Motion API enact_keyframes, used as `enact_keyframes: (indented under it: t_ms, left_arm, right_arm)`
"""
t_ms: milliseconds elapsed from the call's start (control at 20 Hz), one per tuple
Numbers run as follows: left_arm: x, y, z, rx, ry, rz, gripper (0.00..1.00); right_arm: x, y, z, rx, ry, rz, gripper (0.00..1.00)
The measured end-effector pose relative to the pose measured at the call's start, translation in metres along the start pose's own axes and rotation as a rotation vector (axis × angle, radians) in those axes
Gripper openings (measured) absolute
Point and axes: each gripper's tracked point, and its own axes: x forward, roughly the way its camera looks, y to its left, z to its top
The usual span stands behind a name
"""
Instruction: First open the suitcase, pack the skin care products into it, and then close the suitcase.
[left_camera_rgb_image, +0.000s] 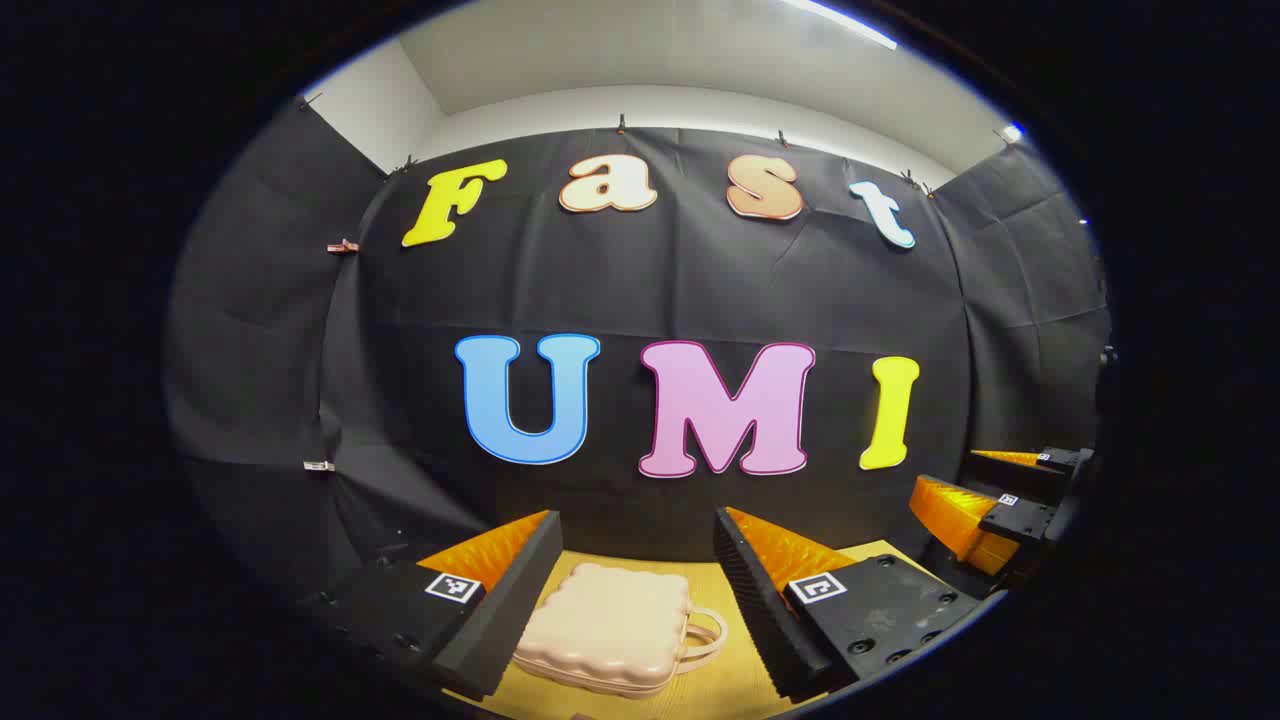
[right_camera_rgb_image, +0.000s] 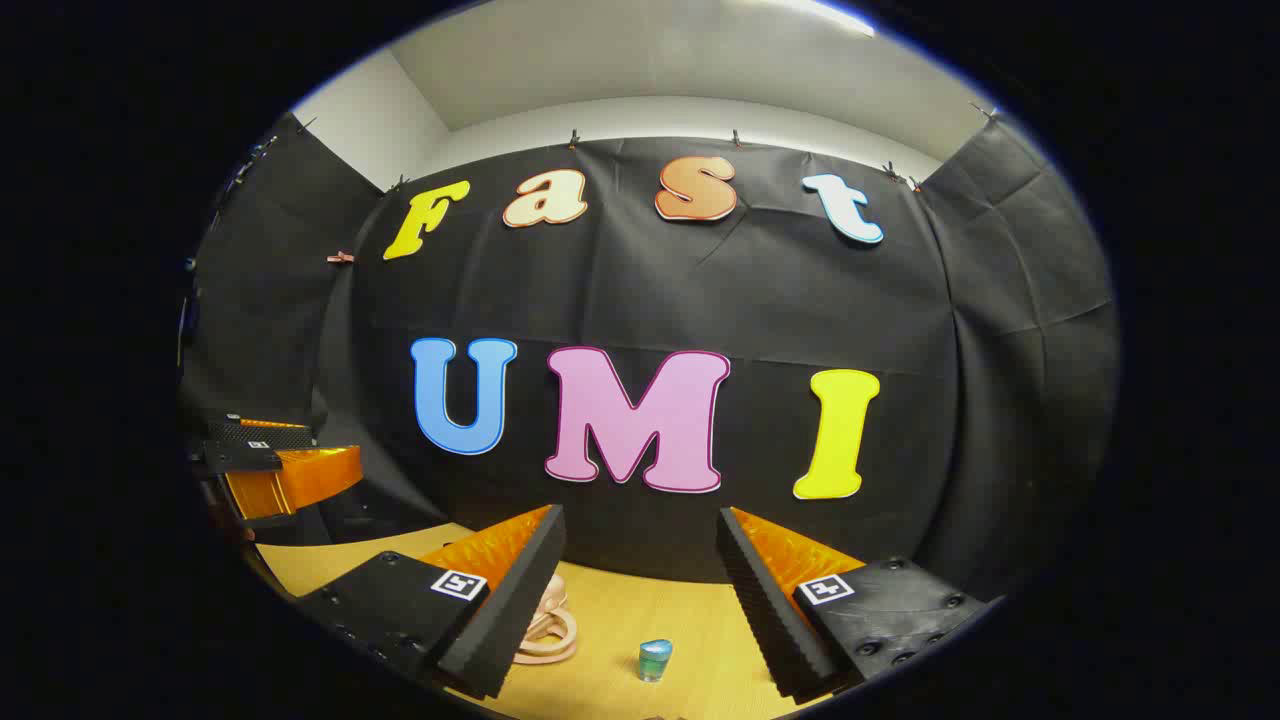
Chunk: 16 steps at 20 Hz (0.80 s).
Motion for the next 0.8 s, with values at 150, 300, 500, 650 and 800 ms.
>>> enact_keyframes:
  t_ms: [150,300,500,650,800]
  left_arm:
    - [0.001,-0.001,-0.002,0.000,0.008,-0.004,0.96]
    - [0.003,-0.002,-0.003,0.003,0.009,-0.005,0.96]
    - [0.007,-0.005,-0.003,0.003,0.011,-0.013,0.96]
    - [0.012,-0.010,-0.004,0.008,0.012,-0.030,0.96]
    - [0.015,-0.015,-0.007,0.006,0.020,-0.046,0.96]
  right_arm:
    - [0.002,0.000,-0.003,0.001,0.006,0.001,0.96]
    - [0.004,-0.002,-0.004,-0.001,0.006,-0.002,0.95]
    - [0.006,-0.004,-0.006,0.006,0.010,-0.009,0.96]
    - [0.007,-0.006,-0.005,0.005,0.004,-0.018,0.96]
    - [0.008,-0.010,-0.006,0.004,0.003,-0.028,0.96]
